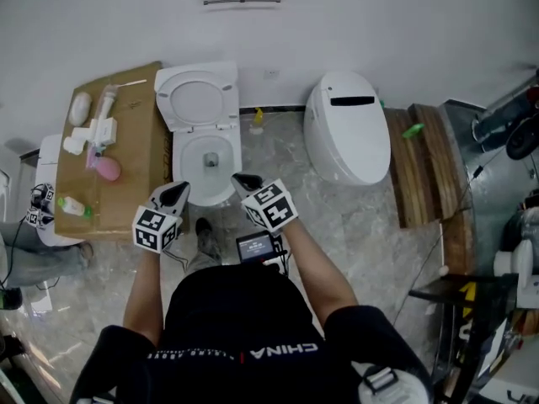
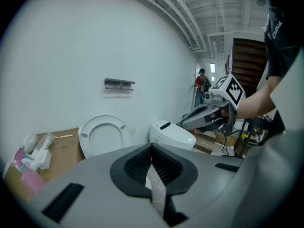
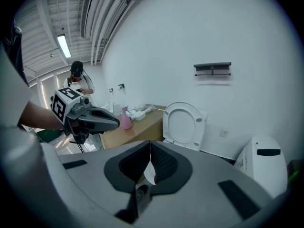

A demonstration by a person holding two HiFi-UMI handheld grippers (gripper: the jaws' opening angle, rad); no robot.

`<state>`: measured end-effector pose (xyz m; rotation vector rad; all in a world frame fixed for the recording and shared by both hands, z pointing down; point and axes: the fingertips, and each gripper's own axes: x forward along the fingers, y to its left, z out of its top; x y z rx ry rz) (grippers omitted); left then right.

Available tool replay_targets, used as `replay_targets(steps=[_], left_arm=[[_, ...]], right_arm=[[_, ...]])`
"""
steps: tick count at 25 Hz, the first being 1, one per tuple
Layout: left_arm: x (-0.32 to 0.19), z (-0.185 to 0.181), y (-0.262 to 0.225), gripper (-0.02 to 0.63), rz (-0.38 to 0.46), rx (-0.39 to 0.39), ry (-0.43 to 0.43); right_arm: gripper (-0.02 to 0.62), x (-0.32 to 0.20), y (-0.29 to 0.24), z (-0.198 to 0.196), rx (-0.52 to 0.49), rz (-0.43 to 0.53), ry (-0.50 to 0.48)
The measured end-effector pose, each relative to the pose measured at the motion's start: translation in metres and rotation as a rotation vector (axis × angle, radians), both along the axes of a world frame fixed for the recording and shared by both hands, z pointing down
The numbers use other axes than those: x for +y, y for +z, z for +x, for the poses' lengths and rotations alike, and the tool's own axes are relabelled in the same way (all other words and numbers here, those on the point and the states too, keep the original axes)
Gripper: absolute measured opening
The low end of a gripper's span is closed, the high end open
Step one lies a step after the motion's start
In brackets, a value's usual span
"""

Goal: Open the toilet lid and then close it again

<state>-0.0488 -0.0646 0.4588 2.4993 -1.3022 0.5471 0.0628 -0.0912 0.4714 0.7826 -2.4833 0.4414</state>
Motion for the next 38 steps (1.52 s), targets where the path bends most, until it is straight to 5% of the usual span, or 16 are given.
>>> replay_targets(steps=[9,21,38], left_arm=[[-0.093,-0.042,-0.005,0.01,-0.003,0.02,0.099],[-0.156,-0.088,0.01,0.01,-0.048,0.007,0.206],[-0.181,-0.06,0.009,0.01,-0.062,0.015,0.109]], right_arm=[[0.015,-0.082,-0.01,-0.044,0.034,0.003,0.083],[0.015,-0.136,0.009,-0.092,0.064,-0.042,0.186],[0.015,-0.176,0.013,-0.098,0.051,-0.066,0.021]])
